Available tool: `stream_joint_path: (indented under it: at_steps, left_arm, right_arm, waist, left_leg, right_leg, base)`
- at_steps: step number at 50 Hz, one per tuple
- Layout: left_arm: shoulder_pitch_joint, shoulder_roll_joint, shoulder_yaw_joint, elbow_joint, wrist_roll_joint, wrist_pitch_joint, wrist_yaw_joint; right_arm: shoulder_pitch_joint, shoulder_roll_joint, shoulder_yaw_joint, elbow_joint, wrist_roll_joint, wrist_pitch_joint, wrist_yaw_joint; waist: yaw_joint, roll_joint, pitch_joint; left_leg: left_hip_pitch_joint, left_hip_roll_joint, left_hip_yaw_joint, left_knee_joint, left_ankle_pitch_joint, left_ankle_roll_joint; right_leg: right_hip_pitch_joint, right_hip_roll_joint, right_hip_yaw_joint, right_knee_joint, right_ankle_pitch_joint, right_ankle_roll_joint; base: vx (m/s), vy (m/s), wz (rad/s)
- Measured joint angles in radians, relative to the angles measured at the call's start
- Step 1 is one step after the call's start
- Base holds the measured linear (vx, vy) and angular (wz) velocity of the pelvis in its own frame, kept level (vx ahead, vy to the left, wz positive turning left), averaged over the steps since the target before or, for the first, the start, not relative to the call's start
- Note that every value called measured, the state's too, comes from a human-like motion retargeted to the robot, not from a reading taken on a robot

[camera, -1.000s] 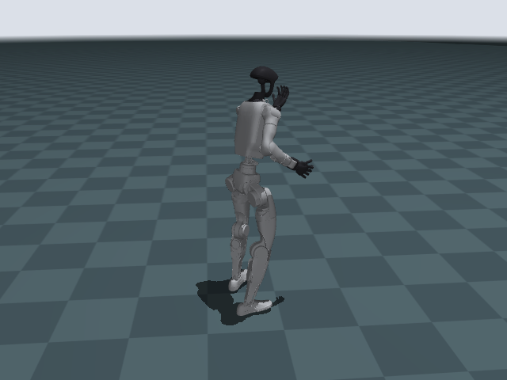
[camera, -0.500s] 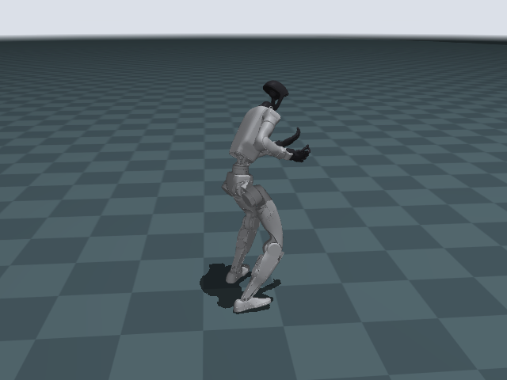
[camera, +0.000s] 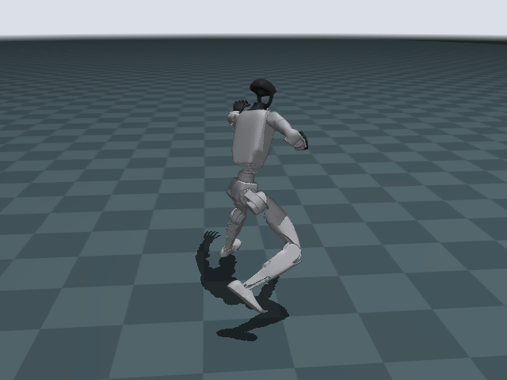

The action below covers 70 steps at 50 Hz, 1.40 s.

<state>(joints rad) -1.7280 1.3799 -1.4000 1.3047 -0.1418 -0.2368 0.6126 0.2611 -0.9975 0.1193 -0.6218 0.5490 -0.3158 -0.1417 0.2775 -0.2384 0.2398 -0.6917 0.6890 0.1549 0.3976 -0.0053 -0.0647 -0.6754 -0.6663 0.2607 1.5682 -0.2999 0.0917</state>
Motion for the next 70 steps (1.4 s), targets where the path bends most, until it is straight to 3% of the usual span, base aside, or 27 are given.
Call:
stream_joint_path:
  at_steps: [3,5,7,8,10,12,14,17,20,23,25,27,28,30,31,35,38,44,47,50,55,63,67,70]
  left_arm:
    - [-0.446,-0.023,0.33,-0.137,-0.435,-0.077,0.245]
    - [-0.495,-0.056,0.63,-0.398,-0.899,0.01,0.51]
    - [-0.381,-0.151,0.729,-0.576,-1.292,-0.115,0.453]
    - [-0.296,-0.194,0.749,-0.657,-1.426,-0.146,0.345]
    - [-0.139,-0.266,0.752,-0.813,-1.557,-0.132,0.078]
    - [-0.014,-0.394,0.722,-0.938,-1.552,-0.041,-0.174]
    - [0.108,-0.446,0.634,-1.066,-1.499,0.066,-0.414]
    - [0.241,-0.401,0.452,-1.191,-1.366,0.256,-0.634]
    - [0.281,-0.24,0.265,-1.224,-1.174,0.441,-0.733]
    - [0.195,-0.053,0.08,-1.129,-0.681,0.555,-0.801]
    - [0.139,0.037,0.0,-0.967,-0.198,0.532,-0.82]
    - [0.159,0.086,0.0,-0.687,0.175,0.464,-0.652]
    - [0.163,0.095,0.0,-0.517,0.245,0.45,-0.497]
    - [0.127,0.077,0.079,-0.162,0.124,0.442,-0.195]
    - [0.078,0.063,0.205,-0.035,-0.059,0.424,-0.104]
    - [-0.142,0.06,0.611,0.16,-0.795,0.341,0.081]
    - [-0.118,0.04,0.686,0.143,-1.041,0.311,0.023]
    - [-0.03,-0.048,0.78,0.085,-1.144,0.313,-0.082]
    - [0.02,-0.096,0.822,0.066,-1.209,0.282,-0.105]
    - [0.118,-0.131,0.856,0.013,-1.247,0.24,-0.138]
    - [0.376,-0.183,1.002,-0.152,-1.28,0.192,-0.202]
    - [1.196,-0.453,1.474,-0.675,-1.407,0.066,-0.247]
    - [1.482,-0.63,1.533,-0.937,-1.548,0.0,-0.25]
    - [1.624,-0.73,1.486,-1.113,-1.63,-0.029,-0.23]
  right_arm:
    - [-0.042,0.257,0.092,0.097,0.076,0.046,-0.124]
    - [-0.166,0.446,0.298,0.247,-0.171,0.273,-0.253]
    - [-0.211,0.536,0.376,0.289,-0.118,0.309,-0.304]
    - [-0.225,0.555,0.418,0.307,-0.097,0.313,-0.298]
    - [-0.247,0.551,0.501,0.338,-0.097,0.315,-0.243]
    - [-0.244,0.53,0.544,0.368,-0.127,0.321,-0.162]
    - [-0.234,0.521,0.55,0.396,-0.136,0.332,-0.072]
    - [-0.193,0.528,0.515,0.419,-0.11,0.353,0.022]
    - [-0.145,0.524,0.463,0.402,-0.084,0.384,0.06]
    - [-0.108,0.473,0.394,0.367,-0.102,0.396,0.102]
    - [-0.09,0.418,0.344,0.356,-0.101,0.375,0.126]
    - [-0.093,0.377,0.319,0.367,-0.078,0.333,0.105]
    - [-0.104,0.378,0.322,0.38,-0.056,0.307,0.078]
    - [-0.134,0.423,0.346,0.411,-0.015,0.265,0.01]
    - [-0.146,0.439,0.354,0.425,-0.014,0.258,-0.013]
    - [-0.138,0.447,0.343,0.462,-0.039,0.27,-0.058]
    - [-0.103,0.432,0.303,0.477,-0.012,0.296,-0.029]
    - [-0.054,0.408,0.272,0.506,0.034,0.332,0.047]
    - [-0.064,0.41,0.264,0.512,0.053,0.326,0.078]
    - [-0.091,0.428,0.259,0.516,0.078,0.315,0.097]
    - [-0.13,0.496,0.242,0.527,0.04,0.327,0.111]
    - [-0.125,0.519,0.254,0.468,-0.014,0.336,0.054]
    - [-0.125,0.555,0.26,0.407,0.054,0.331,0.003]
    - [-0.113,0.609,0.268,0.373,0.137,0.312,-0.082]
  waist:
    - [-0.044,-0.156,0.076]
    - [-0.07,-0.249,0.142]
    - [-0.102,-0.27,0.231]
    - [-0.119,-0.268,0.252]
    - [-0.145,-0.242,0.264]
    - [-0.122,-0.192,0.261]
    - [-0.117,-0.149,0.255]
    - [-0.155,-0.115,0.209]
    - [-0.194,-0.083,0.149]
    - [-0.197,-0.033,0.112]
    - [-0.205,0.005,0.096]
    - [-0.232,0.018,0.086]
    - [-0.247,0.007,0.081]
    - [-0.267,-0.035,0.072]
    - [-0.276,-0.046,0.065]
    - [-0.29,-0.037,0.013]
    - [-0.278,-0.004,-0.016]
    - [-0.292,0.017,-0.13]
    - [-0.309,0.037,-0.2]
    - [-0.317,0.06,-0.255]
    - [-0.339,0.057,-0.308]
    - [-0.307,0.128,-0.304]
    - [-0.291,0.095,-0.263]
    - [-0.267,0.056,-0.213]
  left_leg:
    - [-0.231,-0.07,-0.063,0.457,-0.038,-0.073]
    - [-0.292,-0.116,-0.002,0.615,-0.124,-0.112]
    - [-0.307,-0.202,0.032,0.683,-0.172,-0.052]
    - [-0.316,-0.24,0.047,0.697,-0.183,-0.031]
    - [-0.337,-0.289,0.067,0.716,-0.194,-0.02]
    - [-0.344,-0.313,0.065,0.735,-0.2,-0.038]
    - [-0.325,-0.343,0.049,0.747,-0.205,-0.062]
    - [-0.279,-0.396,0.034,0.741,-0.204,-0.059]
    - [-0.217,-0.407,0.037,0.692,-0.201,-0.023]
    - [-0.133,-0.379,0.059,0.611,-0.205,0.012]
    - [-0.079,-0.378,0.076,0.551,-0.197,0.043]
    - [-0.028,-0.405,0.093,0.493,-0.185,0.076]
    - [-0.003,-0.422,0.101,0.466,-0.18,0.089]
    - [0.04,-0.445,0.111,0.424,-0.173,0.105]
    - [0.054,-0.451,0.111,0.414,-0.17,0.105]
    - [0.085,-0.47,0.091,0.414,-0.16,0.091]
    - [0.099,-0.482,0.054,0.443,-0.136,0.074]
    - [0.13,-0.539,-0.008,0.358,-0.19,0.036]
    - [0.18,-0.524,0.046,0.125,-0.244,0.06]
    - [0.259,-0.522,0.091,-0.116,-0.221,0.095]
    - [0.328,-0.564,0.109,-0.24,-0.179,0.145]
    - [0.474,-0.589,0.224,-0.272,-0.22,0.081]
    - [0.437,-0.607,0.253,-0.052,-0.217,0.064]
    - [0.347,-0.63,0.124,0.18,-0.213,0.051]
  right_leg:
    - [-0.206,0.218,-0.021,0.331,-0.208,-0.005]
    - [-0.362,0.414,-0.107,0.35,-0.257,-0.012]
    - [-0.397,0.505,-0.245,0.138,-0.257,-0.034]
    - [-0.394,0.507,-0.312,-0.001,-0.253,-0.072]
    - [-0.347,0.452,-0.466,-0.216,-0.304,-0.196]
    - [-0.272,0.397,-0.557,-0.268,-0.393,-0.297]
    - [-0.216,0.391,-0.518,-0.268,-0.401,-0.319]
    - [-0.186,0.45,-0.328,-0.279,-0.285,-0.245]
    - [-0.178,0.53,-0.198,-0.302,-0.146,-0.151]
    - [-0.153,0.499,-0.278,-0.427,-0.143,-0.126]
    - [-0.107,0.451,-0.392,-0.619,-0.118,-0.097]
    - [-0.033,0.421,-0.487,-0.852,-0.011,-0.03]
    - [0.004,0.413,-0.517,-0.946,0.037,0.005]
    - [0.067,0.41,-0.541,-1.068,0.077,0.04]
    - [0.088,0.414,-0.537,-1.101,0.075,0.038]
    - [0.143,0.424,-0.526,-1.184,0.073,0.02]
    - [0.172,0.422,-0.518,-1.185,0.063,0.014]
    - [0.238,0.4,-0.526,-1.226,0.044,0.041]
    - [0.252,0.41,-0.535,-1.269,0.049,0.084]
    - [0.268,0.433,-0.534,-1.32,0.059,0.113]
    - [0.306,0.419,-0.527,-1.403,0.089,0.129]
    - [0.402,0.4,-0.441,-1.463,0.086,0.067]
    - [0.414,0.336,-0.347,-1.461,0.083,0.039]
    - [0.422,0.287,-0.277,-1.458,0.079,0.044]
  base:
    - [0.37,1.07,0.34]
    - [0.3,0.87,0.56]
    - [0.34,0.7,1.62]
    - [0.41,0.58,1.86]
    - [0.47,0.48,1.59]
    - [0.51,0.39,1.05]
    - [0.53,0.34,0.89]
    - [0.53,0.28,0.72]
    - [0.45,0.17,-0.06]
    - [0.34,0.08,-0.79]
    - [0.29,0.02,-0.61]
    - [0.29,-0.04,-0.16]
    - [0.29,-0.09,-0.06]
    - [0.27,-0.12,-0.15]
    - [0.26,-0.12,-0.29]
    - [0.25,-0.06,-0.36]
    - [0.28,0.0,-0.28]
    - [0.28,0.06,0.07]
    - [0.2,0.13,0.03]
    - [0.15,0.17,-0.21]
    - [0.11,0.17,-0.11]
    - [0.12,0.16,-0.62]
    - [0.06,0.11,-0.87]
    - [0.01,0.16,-0.9]
